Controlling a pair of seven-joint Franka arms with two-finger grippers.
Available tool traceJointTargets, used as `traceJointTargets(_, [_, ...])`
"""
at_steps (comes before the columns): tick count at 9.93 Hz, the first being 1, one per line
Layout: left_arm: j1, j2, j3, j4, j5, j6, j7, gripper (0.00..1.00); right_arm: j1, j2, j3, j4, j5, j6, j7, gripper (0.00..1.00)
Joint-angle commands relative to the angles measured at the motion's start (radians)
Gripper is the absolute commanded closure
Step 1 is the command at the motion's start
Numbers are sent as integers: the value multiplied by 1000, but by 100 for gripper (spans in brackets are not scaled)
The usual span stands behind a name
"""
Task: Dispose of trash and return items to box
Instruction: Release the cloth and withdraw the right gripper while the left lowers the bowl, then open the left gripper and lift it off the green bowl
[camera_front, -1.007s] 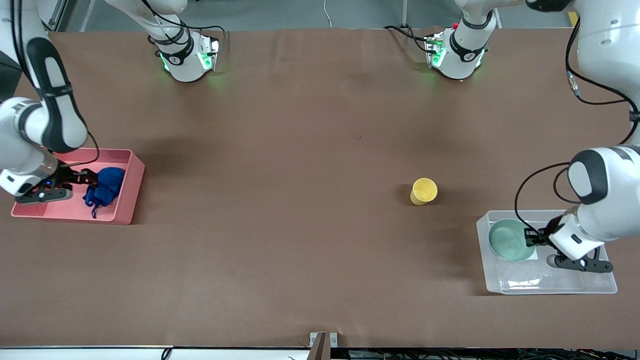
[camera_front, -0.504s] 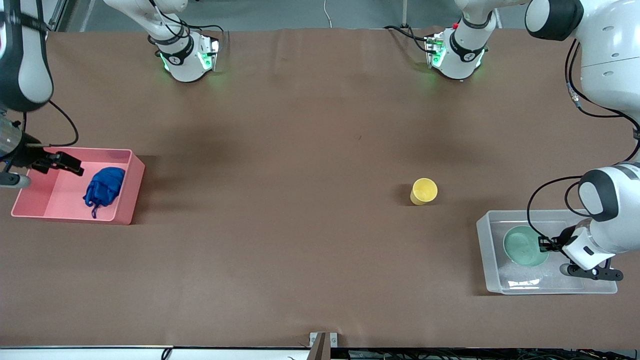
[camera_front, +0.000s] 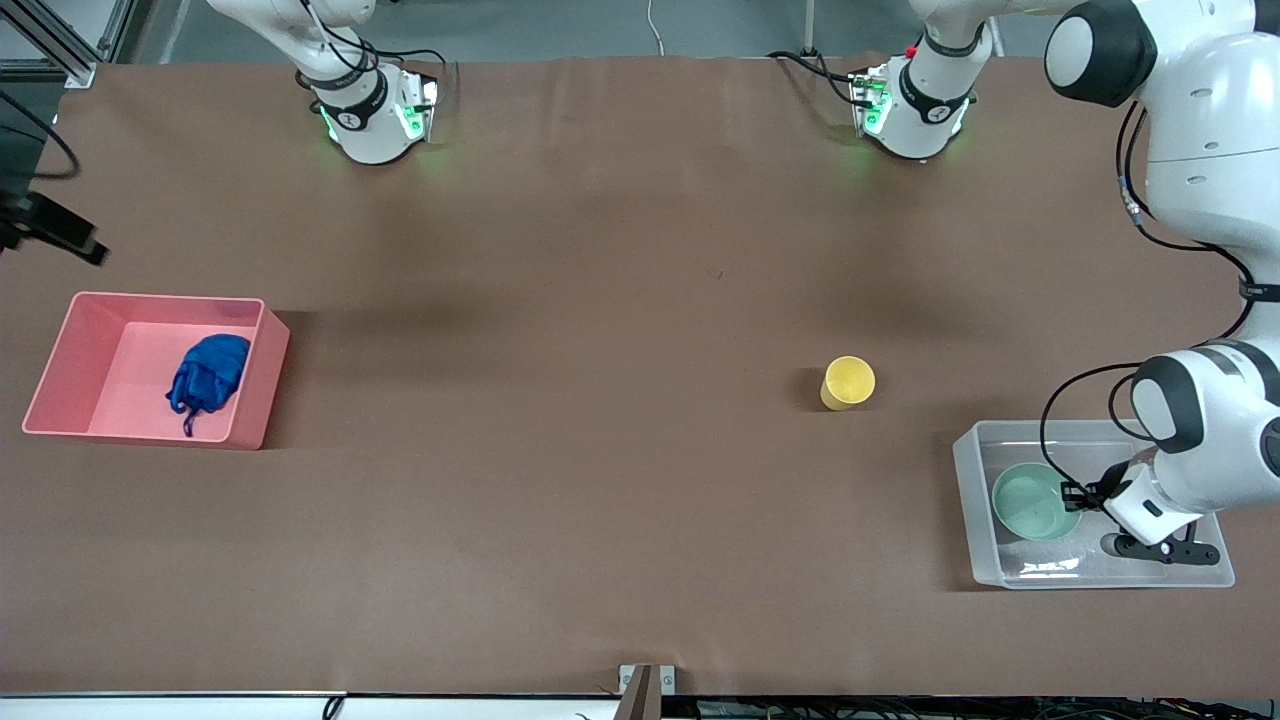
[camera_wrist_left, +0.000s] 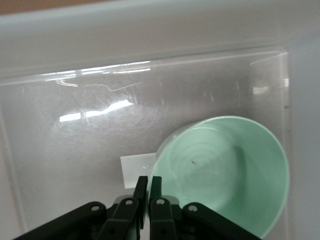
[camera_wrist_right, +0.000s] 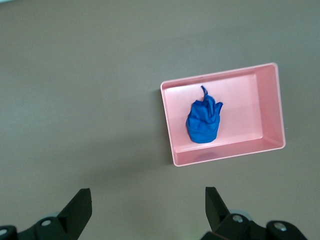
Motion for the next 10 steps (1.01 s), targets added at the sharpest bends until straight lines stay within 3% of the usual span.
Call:
traceJointTargets(1, [8,11,-1,10,5,8,2,18,-10,45,1,90,3,-40,-14,0])
traceJointTargets(2, [8,-13,-6,10,5,-2,-4,0,-14,45,-2,90,1,-40,-85,0])
traceJointTargets(5, [-38,-189,-7,-26,6,-125,-15,0,-9,42,-2,83,3,-69,-98,0])
traceJointTargets(7, [-94,-352,-9,-173,6,-137,-73,0,-10,42,0,81,1,-74,-94,0])
traceJointTargets(10, [-167,-611,-35,-484,9,-134,-176,0,-12,43,0,80,3,-74,-91,0])
